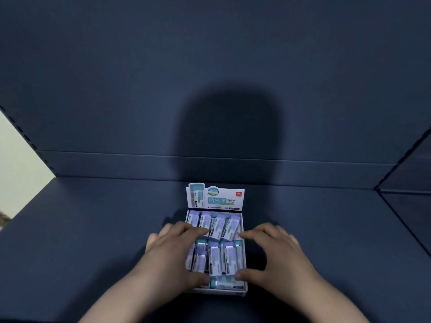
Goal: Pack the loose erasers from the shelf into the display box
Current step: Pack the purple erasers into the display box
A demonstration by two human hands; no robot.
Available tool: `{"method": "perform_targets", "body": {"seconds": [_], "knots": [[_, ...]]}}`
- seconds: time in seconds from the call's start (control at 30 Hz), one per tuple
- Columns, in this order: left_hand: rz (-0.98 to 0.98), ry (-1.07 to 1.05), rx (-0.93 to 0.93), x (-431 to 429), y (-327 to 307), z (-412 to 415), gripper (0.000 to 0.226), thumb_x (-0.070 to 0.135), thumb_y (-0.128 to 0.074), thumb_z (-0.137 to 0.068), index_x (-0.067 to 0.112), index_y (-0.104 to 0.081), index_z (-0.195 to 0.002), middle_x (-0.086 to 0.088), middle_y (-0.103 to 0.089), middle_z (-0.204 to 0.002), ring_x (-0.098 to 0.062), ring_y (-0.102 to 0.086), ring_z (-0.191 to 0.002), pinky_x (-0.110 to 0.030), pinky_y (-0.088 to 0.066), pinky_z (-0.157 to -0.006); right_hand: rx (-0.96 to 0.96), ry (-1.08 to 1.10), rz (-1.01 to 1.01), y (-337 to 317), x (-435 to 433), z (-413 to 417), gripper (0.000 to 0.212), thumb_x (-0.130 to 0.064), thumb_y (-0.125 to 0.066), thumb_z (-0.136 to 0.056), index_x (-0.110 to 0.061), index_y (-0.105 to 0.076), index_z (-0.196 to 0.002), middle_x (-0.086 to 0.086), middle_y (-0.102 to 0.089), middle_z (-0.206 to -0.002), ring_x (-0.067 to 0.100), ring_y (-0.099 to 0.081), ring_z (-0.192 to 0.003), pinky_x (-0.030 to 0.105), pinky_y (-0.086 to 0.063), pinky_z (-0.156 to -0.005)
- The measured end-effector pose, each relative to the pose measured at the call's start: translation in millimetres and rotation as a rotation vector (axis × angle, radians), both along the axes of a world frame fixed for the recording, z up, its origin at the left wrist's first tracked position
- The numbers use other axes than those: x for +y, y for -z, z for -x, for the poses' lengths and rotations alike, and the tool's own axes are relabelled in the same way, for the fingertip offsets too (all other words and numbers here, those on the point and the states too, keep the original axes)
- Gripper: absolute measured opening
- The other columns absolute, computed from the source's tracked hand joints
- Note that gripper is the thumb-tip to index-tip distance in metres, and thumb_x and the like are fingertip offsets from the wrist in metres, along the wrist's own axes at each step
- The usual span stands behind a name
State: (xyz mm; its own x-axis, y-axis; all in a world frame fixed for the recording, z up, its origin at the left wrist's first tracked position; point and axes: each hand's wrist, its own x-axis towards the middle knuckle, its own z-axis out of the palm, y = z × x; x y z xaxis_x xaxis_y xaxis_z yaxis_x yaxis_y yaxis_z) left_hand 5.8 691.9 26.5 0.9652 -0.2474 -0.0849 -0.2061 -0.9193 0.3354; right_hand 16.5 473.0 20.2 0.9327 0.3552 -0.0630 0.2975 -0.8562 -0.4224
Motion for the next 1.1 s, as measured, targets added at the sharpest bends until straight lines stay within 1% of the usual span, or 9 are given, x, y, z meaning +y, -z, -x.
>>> {"method": "perform_targets", "body": {"seconds": [0.13,0.23,0.3,0.4,0.57,0.73,0.9,0.97,1.1], "knots": [[0.045,-0.007,-0.022,-0.8,2.0,0.9,0.081,0.061,-0.065,-0.069,0.047,-0.025,-0.138,0.028,-0.027,-0.12,0.003,-0.024,-0.121,-0.021,-0.018,-0.087,-0.009,0.034,-0.038,6.1,0.5,5.8,0.072,-0.068,-0.064,-0.066,-0.047,-0.039,-0.13,-0.03,-0.032,-0.112,-0.004,-0.031,-0.117,0.013,-0.019,-0.091],[0.076,-0.028,-0.042,-1.6,3.0,0.9,0.078,0.059,-0.066,-0.07,0.046,-0.027,-0.136,0.027,-0.03,-0.123,0.002,-0.026,-0.121,-0.021,-0.019,-0.089,-0.025,0.033,-0.06,10.8,1.3,10.0,0.075,-0.073,-0.059,-0.062,-0.046,-0.042,-0.129,-0.03,-0.032,-0.108,-0.003,-0.034,-0.117,0.012,-0.019,-0.091],[0.098,-0.048,-0.057,-1.8,3.6,1.1,0.076,0.057,-0.068,-0.071,0.046,-0.03,-0.135,0.026,-0.033,-0.123,0.001,-0.027,-0.121,-0.02,-0.019,-0.09,-0.033,0.037,-0.067,11.7,1.5,12.8,0.071,-0.068,-0.063,-0.066,-0.044,-0.042,-0.13,-0.029,-0.032,-0.109,-0.003,-0.034,-0.116,0.013,-0.02,-0.091],[0.142,-0.086,-0.093,0.1,4.1,2.7,0.072,0.054,-0.069,-0.071,0.045,-0.035,-0.133,0.027,-0.033,-0.116,0.0,-0.031,-0.12,-0.02,-0.021,-0.089,-0.043,0.051,-0.092,11.5,2.4,16.2,0.067,-0.063,-0.066,-0.069,-0.043,-0.044,-0.129,-0.028,-0.033,-0.109,-0.003,-0.034,-0.115,0.014,-0.021,-0.092],[0.206,-0.127,-0.175,6.9,10.4,10.7,0.064,0.046,-0.07,-0.074,0.041,-0.042,-0.131,0.024,-0.037,-0.111,-0.006,-0.039,-0.117,-0.025,-0.028,-0.091,-0.068,0.074,-0.136,17.5,8.6,20.6,0.06,-0.058,-0.068,-0.072,-0.038,-0.051,-0.126,-0.024,-0.039,-0.108,0.002,-0.041,-0.113,0.015,-0.027,-0.093],[0.254,-0.135,-0.234,15.8,16.1,15.1,0.057,0.045,-0.067,-0.078,0.041,-0.044,-0.13,0.019,-0.044,-0.117,-0.007,-0.042,-0.114,-0.026,-0.028,-0.088,-0.087,0.149,-0.168,22.0,20.1,23.9,0.046,-0.05,-0.065,-0.079,-0.034,-0.057,-0.121,-0.02,-0.045,-0.106,0.005,-0.046,-0.11,0.024,-0.037,-0.099],[0.269,-0.137,-0.263,25.0,18.1,11.2,0.055,0.045,-0.064,-0.081,0.038,-0.045,-0.132,0.016,-0.046,-0.118,-0.008,-0.04,-0.114,-0.025,-0.026,-0.087,-0.119,0.234,-0.2,24.0,34.9,24.6,0.039,-0.046,-0.063,-0.081,-0.032,-0.06,-0.117,-0.018,-0.047,-0.102,0.009,-0.051,-0.101,0.031,-0.043,-0.094],[0.27,-0.146,-0.274,29.2,17.1,10.7,0.052,0.042,-0.065,-0.08,0.036,-0.048,-0.129,0.015,-0.048,-0.114,-0.01,-0.044,-0.111,-0.028,-0.029,-0.088,-0.148,0.262,-0.207,22.7,38.2,25.0,0.037,-0.045,-0.064,-0.082,-0.032,-0.061,-0.116,-0.018,-0.047,-0.101,0.009,-0.052,-0.099,0.032,-0.044,-0.093],[0.269,-0.22,-0.333,36.7,14.8,10.3,0.045,0.033,-0.07,-0.078,0.029,-0.058,-0.121,0.007,-0.057,-0.105,-0.018,-0.053,-0.101,-0.037,-0.038,-0.081,-0.201,0.324,-0.257,20.5,31.9,29.4,0.035,-0.042,-0.065,-0.081,-0.032,-0.062,-0.114,-0.022,-0.047,-0.098,0.01,-0.053,-0.095,0.033,-0.045,-0.092]]}}
